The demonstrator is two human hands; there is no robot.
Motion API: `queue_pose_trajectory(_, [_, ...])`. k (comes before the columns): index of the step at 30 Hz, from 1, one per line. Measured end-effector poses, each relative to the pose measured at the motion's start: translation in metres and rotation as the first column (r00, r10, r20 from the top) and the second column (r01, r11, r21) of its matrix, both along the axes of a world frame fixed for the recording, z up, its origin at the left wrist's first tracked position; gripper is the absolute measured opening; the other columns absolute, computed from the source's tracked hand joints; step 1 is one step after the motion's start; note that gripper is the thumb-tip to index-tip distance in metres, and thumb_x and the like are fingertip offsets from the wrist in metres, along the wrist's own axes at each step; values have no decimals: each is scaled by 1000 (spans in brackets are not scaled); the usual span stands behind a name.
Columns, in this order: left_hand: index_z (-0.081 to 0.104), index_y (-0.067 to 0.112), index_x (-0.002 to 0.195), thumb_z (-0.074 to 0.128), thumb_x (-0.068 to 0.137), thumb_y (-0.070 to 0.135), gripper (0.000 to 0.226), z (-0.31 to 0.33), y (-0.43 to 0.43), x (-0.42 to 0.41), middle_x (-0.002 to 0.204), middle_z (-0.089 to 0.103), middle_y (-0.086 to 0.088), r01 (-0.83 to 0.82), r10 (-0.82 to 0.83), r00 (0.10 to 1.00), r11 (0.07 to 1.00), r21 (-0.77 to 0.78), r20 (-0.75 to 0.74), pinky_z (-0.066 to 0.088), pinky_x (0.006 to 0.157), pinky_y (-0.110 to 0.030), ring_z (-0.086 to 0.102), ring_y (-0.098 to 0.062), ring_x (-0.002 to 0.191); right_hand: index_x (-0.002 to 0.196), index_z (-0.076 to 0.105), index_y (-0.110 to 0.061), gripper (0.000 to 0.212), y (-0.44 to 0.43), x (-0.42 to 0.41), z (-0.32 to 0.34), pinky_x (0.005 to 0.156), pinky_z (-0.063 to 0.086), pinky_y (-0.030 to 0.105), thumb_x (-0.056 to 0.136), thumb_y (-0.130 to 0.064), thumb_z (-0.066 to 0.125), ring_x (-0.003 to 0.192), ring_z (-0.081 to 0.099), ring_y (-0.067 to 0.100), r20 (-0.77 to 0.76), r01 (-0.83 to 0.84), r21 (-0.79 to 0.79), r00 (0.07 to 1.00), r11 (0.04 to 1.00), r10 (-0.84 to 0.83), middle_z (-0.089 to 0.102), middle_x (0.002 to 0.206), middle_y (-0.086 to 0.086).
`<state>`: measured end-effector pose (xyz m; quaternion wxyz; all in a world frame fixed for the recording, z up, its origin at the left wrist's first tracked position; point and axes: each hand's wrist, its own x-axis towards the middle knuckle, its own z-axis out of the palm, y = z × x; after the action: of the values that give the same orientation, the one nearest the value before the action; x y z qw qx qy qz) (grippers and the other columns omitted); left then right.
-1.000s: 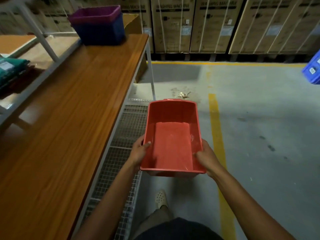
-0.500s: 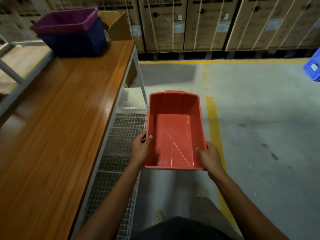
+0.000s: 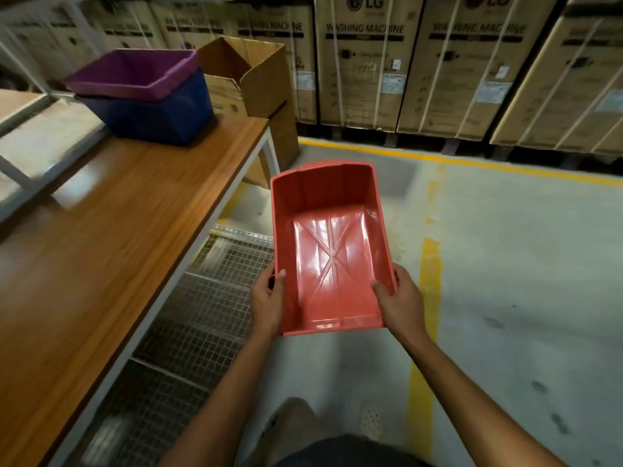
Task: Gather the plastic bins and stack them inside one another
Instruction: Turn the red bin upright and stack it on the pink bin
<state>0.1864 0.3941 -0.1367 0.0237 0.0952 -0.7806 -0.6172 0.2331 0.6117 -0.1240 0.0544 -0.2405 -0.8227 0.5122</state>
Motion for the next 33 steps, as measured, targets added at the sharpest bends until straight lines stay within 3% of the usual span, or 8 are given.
queue_pose_trajectory(7, [57,26,133,45,100,40,38,46,31,-73,117,66,3,-195,185,963,980,-32,-197,57,88,-48,65,-15,105,135,54,-15,56,30,-100,38,86,49,31,83,-36,58,104,67,25,-199,-94,88,974,992,110,70,119,5])
queue_pose_trajectory(12, [58,27,133,37,100,46,43,72,23,-146,115,67,2,-274,246,917,961,-46,-314,56,87,-47,64,-15,105,132,56,-14,47,26,-197,65,82,42,25,89,-28,63,94,61,15,-304,-161,79,936,984,178,68,113,1])
queue_pose_trajectory(17, [54,37,128,37,104,36,29,101,6,-231,110,67,10,-337,275,857,939,-70,-435,52,79,-24,64,-4,97,131,56,-14,47,7,-306,93,72,42,15,89,-33,63,93,62,14,-408,-264,98,869,959,281,64,108,-7])
queue_pose_trajectory(21, [52,37,125,39,106,23,27,132,-10,-291,106,63,18,-385,340,807,923,6,-482,46,73,-6,62,12,92,136,55,-19,60,-11,-390,122,75,44,16,83,-47,57,98,64,13,-433,-402,120,802,908,412,67,116,-5])
queue_pose_trajectory(23, [53,35,127,42,104,28,26,144,-23,-318,112,63,18,-405,369,785,913,39,-497,47,77,-6,61,13,99,136,55,-21,64,-23,-429,136,76,44,14,81,-53,56,100,64,11,-446,-471,130,758,872,476,67,117,-7])
queue_pose_trajectory(26, [53,43,127,43,95,50,34,157,-42,-353,126,63,9,-430,407,771,900,72,-489,50,88,-19,62,-1,111,136,54,-22,75,-42,-479,156,76,45,13,75,-65,52,100,64,9,-468,-560,124,695,819,546,67,117,-9])
queue_pose_trajectory(30, [54,25,125,43,94,42,37,183,-58,-392,117,61,7,-506,488,704,855,119,-516,44,76,-4,60,14,98,137,54,-21,64,-71,-544,176,80,52,19,83,-55,58,102,66,8,-508,-665,103,604,740,614,67,118,-7])
queue_pose_trajectory(33, [53,22,132,44,92,50,49,197,-73,-421,122,63,4,-574,543,645,809,127,-538,49,82,-12,62,5,106,141,49,-20,60,-93,-589,192,71,49,10,90,-49,61,103,63,10,-532,-734,94,534,673,657,62,121,-5])
